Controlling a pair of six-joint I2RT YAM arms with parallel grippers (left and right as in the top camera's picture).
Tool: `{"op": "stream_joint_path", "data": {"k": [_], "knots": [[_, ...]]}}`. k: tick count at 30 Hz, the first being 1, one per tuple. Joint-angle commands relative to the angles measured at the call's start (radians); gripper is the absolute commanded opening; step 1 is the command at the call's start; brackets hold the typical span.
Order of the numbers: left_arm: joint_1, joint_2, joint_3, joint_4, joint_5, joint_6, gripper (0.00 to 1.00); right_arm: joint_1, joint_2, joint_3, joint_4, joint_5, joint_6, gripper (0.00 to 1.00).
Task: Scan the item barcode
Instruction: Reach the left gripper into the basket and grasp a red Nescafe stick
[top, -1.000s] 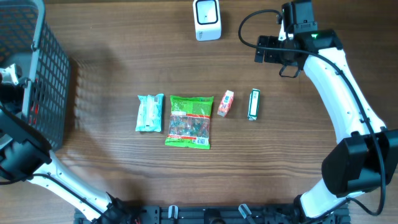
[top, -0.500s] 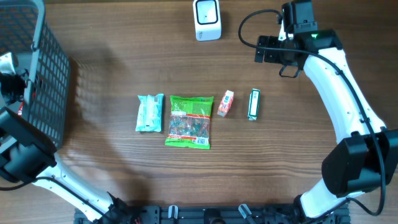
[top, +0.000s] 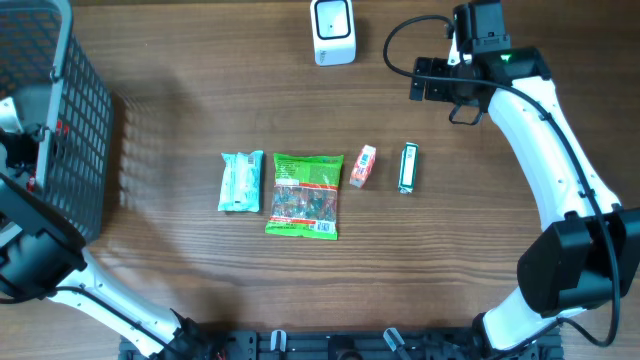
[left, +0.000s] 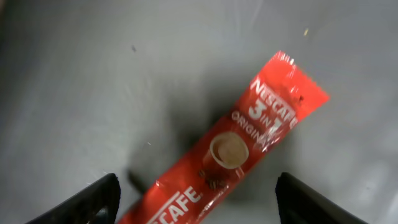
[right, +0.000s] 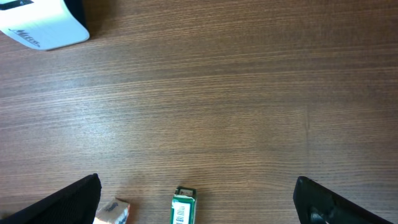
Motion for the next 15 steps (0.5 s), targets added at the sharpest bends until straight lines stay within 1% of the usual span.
{"op": "stream_joint_path", "data": {"k": [1, 2, 6, 7, 8, 10, 12, 15], "knots": [[0.003, 0.032, -0.029, -0.042, 0.001, -0.005, 0.59, 0.002, -0.01, 0.009, 0.002, -0.002, 0.01, 1.0], [0.003, 0.032, -0.029, -0.06, 0.002, -0.005, 0.55, 0.002, -0.01, 0.009, 0.003, -0.002, 0.01, 1.0], [0.003, 0.032, -0.028, -0.146, 0.002, -0.005, 0.29, 0.002, -0.01, 0.009, 0.002, -0.002, 0.01, 1.0], [0.003, 0.032, -0.028, -0.158, 0.002, -0.005, 0.14, 0.002, -0.01, 0.009, 0.003, -0.002, 0.01, 1.0], [0.003, 0.032, -0.028, -0.17, 0.008, -0.005, 0.04, 0.002, -0.01, 0.009, 0.002, -0.002, 0.01, 1.0], [0.001, 0.021, -0.005, -0.205, 0.037, -0.006, 0.04, 0.002, -0.01, 0.009, 0.002, -0.002, 0.01, 1.0], [-0.002, -0.005, 0.053, -0.251, 0.058, -0.043, 0.04, 0.002, -0.01, 0.009, 0.002, -0.002, 0.01, 1.0], [-0.002, -0.108, 0.239, -0.381, 0.09, -0.122, 0.04, 0.002, -0.01, 0.009, 0.002, -0.002, 0.01, 1.0]]}}
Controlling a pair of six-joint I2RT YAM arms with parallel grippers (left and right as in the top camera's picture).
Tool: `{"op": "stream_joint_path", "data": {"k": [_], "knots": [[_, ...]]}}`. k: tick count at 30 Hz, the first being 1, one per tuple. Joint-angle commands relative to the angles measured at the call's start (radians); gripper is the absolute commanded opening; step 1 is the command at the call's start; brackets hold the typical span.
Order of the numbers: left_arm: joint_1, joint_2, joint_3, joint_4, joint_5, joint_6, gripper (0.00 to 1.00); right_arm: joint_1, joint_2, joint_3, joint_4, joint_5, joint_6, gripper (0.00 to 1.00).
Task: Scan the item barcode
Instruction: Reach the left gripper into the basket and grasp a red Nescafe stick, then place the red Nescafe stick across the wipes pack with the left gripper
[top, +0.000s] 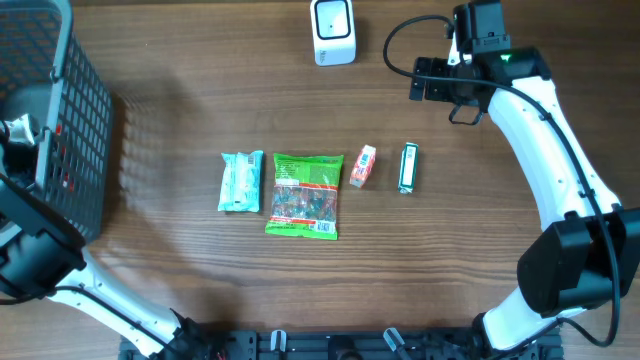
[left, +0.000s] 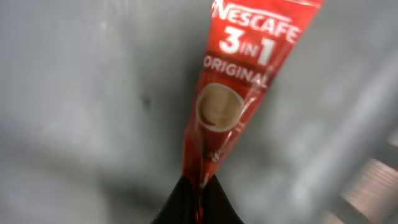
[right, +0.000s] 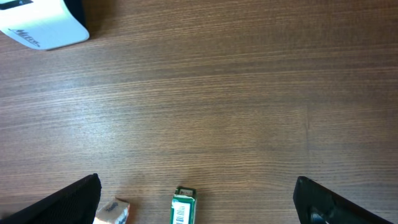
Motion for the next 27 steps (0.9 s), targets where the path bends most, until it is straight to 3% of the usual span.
{"op": "stream_joint_path", "data": {"k": [1, 3, 5, 7, 9, 13, 18, 20, 21, 22, 23, 27], "knots": [[-0.005, -0.158, 0.249, -0.107, 0.083, -0.121, 0.04, 0.002, -0.01, 0.009, 0.002, -0.002, 0.01, 1.0], [-0.005, -0.233, 0.327, -0.139, 0.14, -0.204, 0.04, 0.002, -0.01, 0.009, 0.002, -0.002, 0.01, 1.0], [-0.009, -0.359, 0.358, -0.16, 0.267, -0.36, 0.04, 0.002, -0.01, 0.009, 0.002, -0.002, 0.01, 1.0], [-0.041, -0.47, 0.358, -0.219, 0.438, -0.389, 0.04, 0.002, -0.01, 0.009, 0.002, -0.002, 0.01, 1.0], [-0.114, -0.536, 0.358, -0.365, 0.503, -0.389, 0.04, 0.002, -0.01, 0.009, 0.002, -0.002, 0.01, 1.0], [-0.294, -0.551, 0.351, -0.593, 0.475, -0.371, 0.04, 0.002, -0.01, 0.009, 0.002, -0.002, 0.01, 1.0], [-0.509, -0.551, 0.285, -0.639, 0.37, -0.349, 0.04, 0.002, -0.01, 0.009, 0.002, -0.002, 0.01, 1.0], [-0.571, -0.549, 0.254, -0.637, 0.266, -0.405, 0.07, 0.002, -0.01, 0.009, 0.002, -0.002, 0.01, 1.0], [-0.592, -0.549, 0.24, -0.632, 0.214, -0.442, 0.14, 0.002, -0.01, 0.009, 0.002, -0.002, 0.01, 1.0], [-0.606, -0.549, 0.232, -0.629, 0.185, -0.459, 0.47, 0.002, -0.01, 0.009, 0.002, -0.002, 0.01, 1.0], [-0.616, -0.549, 0.23, -0.628, 0.164, -0.468, 1.0, 0.002, -0.01, 0.009, 0.002, -0.002, 0.01, 1.0], [-0.611, -0.554, 0.23, -0.62, 0.161, -0.494, 1.0, 0.002, -0.01, 0.009, 0.002, -0.002, 0.01, 1.0]]}}
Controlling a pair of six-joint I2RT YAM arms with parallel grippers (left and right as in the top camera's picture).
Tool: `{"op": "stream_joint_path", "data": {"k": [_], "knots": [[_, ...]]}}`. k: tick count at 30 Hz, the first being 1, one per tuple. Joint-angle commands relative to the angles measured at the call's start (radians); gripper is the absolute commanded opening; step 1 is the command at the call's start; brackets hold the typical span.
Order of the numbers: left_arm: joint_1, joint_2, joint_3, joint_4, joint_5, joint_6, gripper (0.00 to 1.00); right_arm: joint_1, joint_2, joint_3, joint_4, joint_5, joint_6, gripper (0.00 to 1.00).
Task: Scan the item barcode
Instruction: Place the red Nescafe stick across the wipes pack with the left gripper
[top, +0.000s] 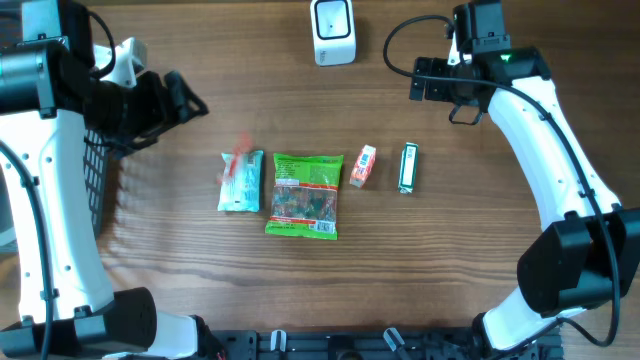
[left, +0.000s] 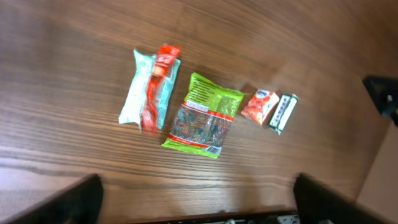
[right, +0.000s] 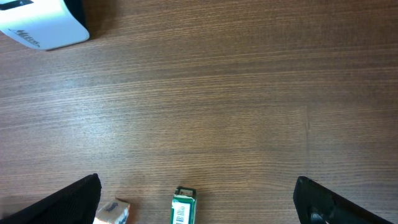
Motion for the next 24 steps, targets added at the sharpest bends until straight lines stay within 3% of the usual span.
{"op": "stream_joint_path", "data": {"k": [1, 15, 19, 24], "knots": [[0.006, -0.015, -0.005, 0.016, -0.053, -0.043, 1.0, 0.002, -0.01, 0.009, 0.002, -0.002, 0.01, 1.0], [0.004, -0.026, -0.012, 0.075, -0.062, -0.042, 1.0, 0.002, -0.01, 0.009, 0.002, -0.002, 0.01, 1.0], [0.004, -0.025, -0.013, 0.079, -0.145, -0.043, 1.0, 0.002, -0.01, 0.009, 0.002, -0.002, 0.01, 1.0], [0.005, -0.025, -0.022, 0.106, -0.148, -0.043, 1.0, 0.002, -0.01, 0.009, 0.002, -0.002, 0.01, 1.0]]}}
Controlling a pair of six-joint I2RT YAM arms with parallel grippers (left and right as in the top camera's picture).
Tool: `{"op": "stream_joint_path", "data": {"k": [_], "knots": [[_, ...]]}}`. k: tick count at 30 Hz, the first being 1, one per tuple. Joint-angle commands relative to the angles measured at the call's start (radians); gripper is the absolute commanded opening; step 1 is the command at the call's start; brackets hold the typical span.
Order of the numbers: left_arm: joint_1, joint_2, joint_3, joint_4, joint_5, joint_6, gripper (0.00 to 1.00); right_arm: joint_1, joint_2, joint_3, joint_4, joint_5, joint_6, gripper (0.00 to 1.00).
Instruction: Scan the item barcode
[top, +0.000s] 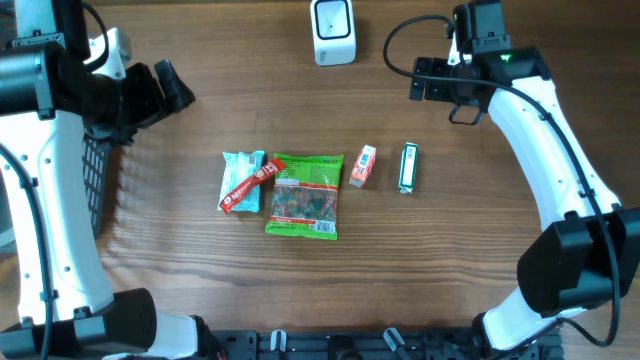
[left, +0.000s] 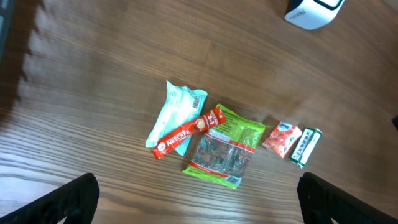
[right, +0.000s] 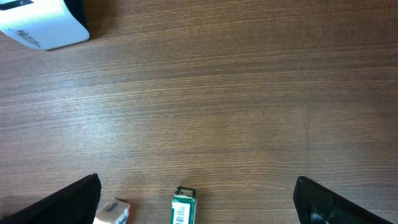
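A red Nescafe stick (top: 248, 187) (left: 188, 132) lies slantwise on the light-blue packet (top: 238, 170) (left: 174, 109), its upper end at the green snack bag (top: 306, 197) (left: 225, 157). The white scanner (top: 333, 30) (left: 308, 11) (right: 38, 26) stands at the table's far edge. My left gripper (top: 172, 85) (left: 196, 200) hangs open and empty, up and left of the items. My right gripper (top: 415, 80) (right: 198, 186) is open and empty, right of the scanner.
A small orange-and-white box (top: 362, 166) (left: 281, 138) and a green gum pack (top: 407, 167) (right: 183, 206) lie right of the green bag. A black wire basket (top: 100, 190) stands at the left edge, partly behind my left arm.
The red stick was a blur over the light-blue packet; now it lies still across that packet toward the green bag. My left gripper has drawn back a little, still open.
My left gripper was open over the red stick inside the basket, then shut on the stick's end. Later it was out over the table, open, with the stick blurred above the light-blue packet. Now the stick rests on the packets. The right arm stayed put.
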Motion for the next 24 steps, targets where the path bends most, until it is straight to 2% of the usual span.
{"op": "stream_joint_path", "data": {"k": [1, 3, 8, 12, 14, 19, 24], "knots": [[0.003, -0.021, -0.026, 0.023, -0.04, -0.01, 1.0, 0.002, -0.01, 0.009, 0.002, -0.002, 0.01, 1.0], [0.003, -0.021, -0.054, 0.034, -0.09, -0.01, 1.0, 0.002, -0.01, 0.009, 0.014, -0.002, 0.025, 1.0], [0.003, -0.021, -0.169, 0.053, -0.095, -0.01, 1.0, 0.002, -0.01, 0.009, 0.058, -0.002, 0.025, 1.0], [0.002, -0.02, -0.288, 0.12, -0.095, -0.021, 1.0, 0.002, -0.01, 0.009, 0.071, -0.002, 0.029, 1.0], [0.002, -0.02, -0.374, 0.193, -0.094, -0.07, 1.0, 0.002, -0.01, 0.009, 0.068, -0.038, 0.028, 1.0], [0.002, -0.02, -0.504, 0.314, -0.091, -0.092, 1.0, 0.002, -0.01, 0.009, -0.022, -0.115, 0.018, 1.0], [0.002, -0.02, -0.572, 0.368, -0.091, -0.092, 1.0, 0.002, -0.01, 0.009, -0.112, -0.168, 0.022, 1.0]]}}
